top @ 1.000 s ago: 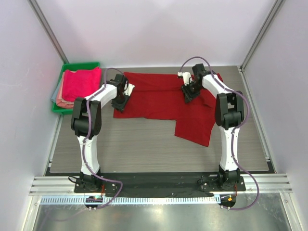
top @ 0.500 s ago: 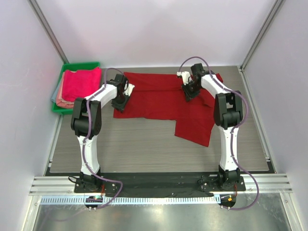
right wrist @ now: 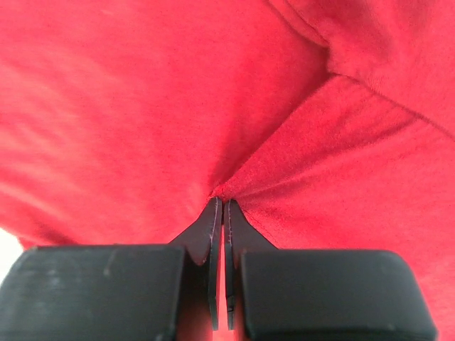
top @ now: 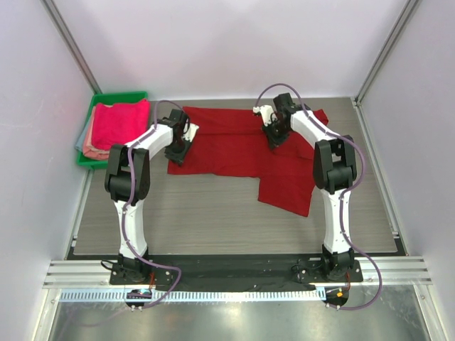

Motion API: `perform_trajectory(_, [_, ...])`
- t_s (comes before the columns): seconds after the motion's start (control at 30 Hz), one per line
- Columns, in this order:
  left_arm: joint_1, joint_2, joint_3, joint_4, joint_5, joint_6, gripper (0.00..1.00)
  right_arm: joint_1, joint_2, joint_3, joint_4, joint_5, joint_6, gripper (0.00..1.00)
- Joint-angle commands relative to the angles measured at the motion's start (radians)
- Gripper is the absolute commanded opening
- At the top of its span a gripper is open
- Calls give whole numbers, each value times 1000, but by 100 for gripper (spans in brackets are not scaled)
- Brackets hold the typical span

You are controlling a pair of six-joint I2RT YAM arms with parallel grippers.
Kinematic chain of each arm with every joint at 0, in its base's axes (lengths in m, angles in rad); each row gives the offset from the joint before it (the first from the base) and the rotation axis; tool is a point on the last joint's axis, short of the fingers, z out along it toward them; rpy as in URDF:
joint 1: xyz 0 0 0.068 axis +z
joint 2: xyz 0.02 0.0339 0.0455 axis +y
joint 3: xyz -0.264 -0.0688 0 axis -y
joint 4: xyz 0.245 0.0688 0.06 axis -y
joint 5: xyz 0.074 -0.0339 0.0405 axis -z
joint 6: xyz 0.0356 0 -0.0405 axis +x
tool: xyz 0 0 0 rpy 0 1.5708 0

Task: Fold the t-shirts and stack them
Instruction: Fold the tshirt

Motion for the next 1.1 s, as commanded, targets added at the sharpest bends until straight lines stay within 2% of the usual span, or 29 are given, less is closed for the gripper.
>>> perform_trajectory(0.0, [3, 13, 6, 23, 2, -16, 29, 26, -103, 0, 10, 0, 16, 4])
perform_trajectory(0.17, [3, 10, 14, 21, 5, -18, 29, 33, -112, -14, 13, 13, 14, 4])
perform_trajectory(0.23, [3, 9, 15, 20, 5, -15, 29, 33, -117, -14, 11, 19, 17, 10])
perform_trajectory(0.33, [3, 4, 22, 15, 5, -12, 29, 34, -122, -19, 13, 40, 28, 27])
perform_trajectory(0.47, [6, -20, 35, 7, -21, 19, 31, 30, -189, -60, 14, 74, 20, 32])
perform_trajectory(0.57, [18, -95, 3, 6, -7, 74, 33, -3, -302, -141, 14, 13, -12, 33])
perform_trajectory(0.63, [25, -169, -32, 9, 28, 135, 35, -38, -417, -249, 11, -33, -102, 33])
perform_trajectory(0.67, [28, -191, -55, 10, 36, 154, 40, -49, -465, -295, 11, -65, -139, 33])
perform_trajectory(0.8, [31, -289, -184, 30, 41, 224, 45, -61, -664, -609, 14, -73, -369, 34])
perform_trajectory(0.87, [31, -300, -219, 55, 19, 212, 46, -61, -761, -747, 16, -70, -461, 34])
perform_trajectory(1.07, [34, -289, -216, 64, -25, 125, 54, -63, -953, -1002, 18, -90, -668, 36])
